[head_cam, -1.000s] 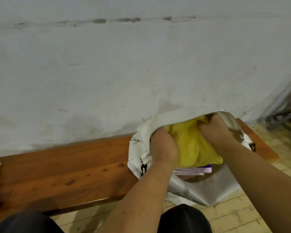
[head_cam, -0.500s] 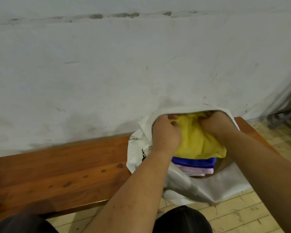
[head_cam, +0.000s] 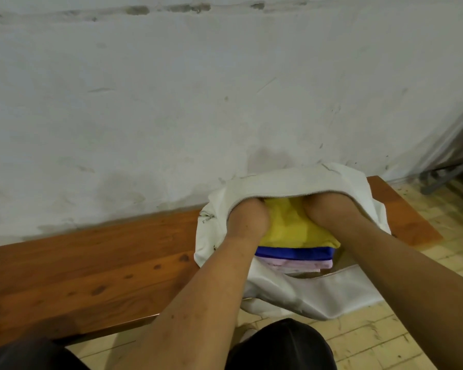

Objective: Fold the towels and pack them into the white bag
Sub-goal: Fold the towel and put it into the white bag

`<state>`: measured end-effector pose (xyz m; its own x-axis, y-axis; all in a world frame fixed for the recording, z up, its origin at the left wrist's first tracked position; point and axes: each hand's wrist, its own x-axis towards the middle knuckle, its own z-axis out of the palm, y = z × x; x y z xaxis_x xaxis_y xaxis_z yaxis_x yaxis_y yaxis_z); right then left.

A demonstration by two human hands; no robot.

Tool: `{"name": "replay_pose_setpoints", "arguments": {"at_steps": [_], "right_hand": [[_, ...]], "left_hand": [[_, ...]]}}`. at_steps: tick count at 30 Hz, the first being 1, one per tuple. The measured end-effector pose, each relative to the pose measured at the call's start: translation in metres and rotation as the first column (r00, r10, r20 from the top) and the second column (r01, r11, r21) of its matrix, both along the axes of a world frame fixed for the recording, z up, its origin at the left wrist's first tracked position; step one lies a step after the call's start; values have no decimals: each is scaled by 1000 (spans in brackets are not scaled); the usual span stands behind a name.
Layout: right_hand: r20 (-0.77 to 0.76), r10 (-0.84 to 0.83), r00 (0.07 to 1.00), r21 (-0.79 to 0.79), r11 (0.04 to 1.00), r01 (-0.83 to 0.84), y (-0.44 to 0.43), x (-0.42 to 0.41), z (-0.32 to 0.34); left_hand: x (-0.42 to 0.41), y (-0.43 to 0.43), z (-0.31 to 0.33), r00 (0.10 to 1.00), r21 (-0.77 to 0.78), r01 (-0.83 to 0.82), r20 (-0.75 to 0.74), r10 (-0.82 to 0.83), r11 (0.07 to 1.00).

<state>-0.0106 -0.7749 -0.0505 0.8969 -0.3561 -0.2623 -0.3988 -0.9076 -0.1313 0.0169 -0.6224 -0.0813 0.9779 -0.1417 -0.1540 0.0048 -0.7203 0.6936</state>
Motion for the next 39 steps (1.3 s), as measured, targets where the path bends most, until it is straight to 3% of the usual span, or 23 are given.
{"name": "replay_pose_setpoints", "arguments": {"at_steps": [4, 7, 9, 12, 14, 17, 19, 21, 25, 26, 28, 30, 32, 34, 39], "right_hand": [[69, 77, 995, 78, 994, -82, 14, -3, -3], [-54, 123, 991, 99, 988, -117, 27, -9, -17], [-15, 85, 996, 92, 992, -83, 24, -10, -26], [34, 98, 995, 48, 994, -99, 16, -8, -37], [44, 105, 993, 55, 993, -107, 14, -9, -42], [-35, 139, 990, 44, 990, -137, 18, -14, -42], [-208, 91, 974, 43, 996, -84, 20, -17, -40], [-258, 52, 965, 88, 996, -31, 22, -20, -36], [14, -27, 1000, 286, 958, 22, 26, -25, -28], [16, -72, 997, 307, 949, 64, 26, -26, -26], [-74, -75, 994, 231, 969, 90, 22, -31, -29], [53, -30, 998, 155, 988, 21, 20, -53, -40], [379, -15, 925, 151, 987, -46, 25, -82, -53], [589, 19, 808, 126, 985, -114, 38, -111, -66], [680, -44, 732, 243, 955, -168, 78, -152, -78]], "left_hand": [[1, 3, -6, 998, 58, 31, 55, -34, 998], [-7, 2, -7, 995, 97, -6, 102, -4, 995], [-14, -5, -3, 987, 76, -19, 160, 7, 997], [-16, -15, 3, 966, 93, 87, 237, -107, 992], [-13, -15, 1, 969, 160, 184, 138, -207, 970], [-9, -3, -13, 965, 79, 259, -71, -253, 963], [-9, 5, -21, 964, 57, 254, -98, -247, 966], [-9, 11, -24, 960, 84, 272, -88, -265, 959], [-23, 10, -16, 952, 95, 295, 52, -300, 951], [-30, 9, -13, 949, 102, 292, 90, -301, 951], [-49, 13, -2, 924, 179, 338, 124, -362, 924], [-66, 21, -3, 879, 228, 392, 192, -436, 891], [-78, 36, -8, 851, 138, 426, 274, -448, 894], [-89, 55, -10, 848, 35, 445, 307, -433, 895], [-115, 109, -22, 879, -30, 426, 250, -406, 904]]}}
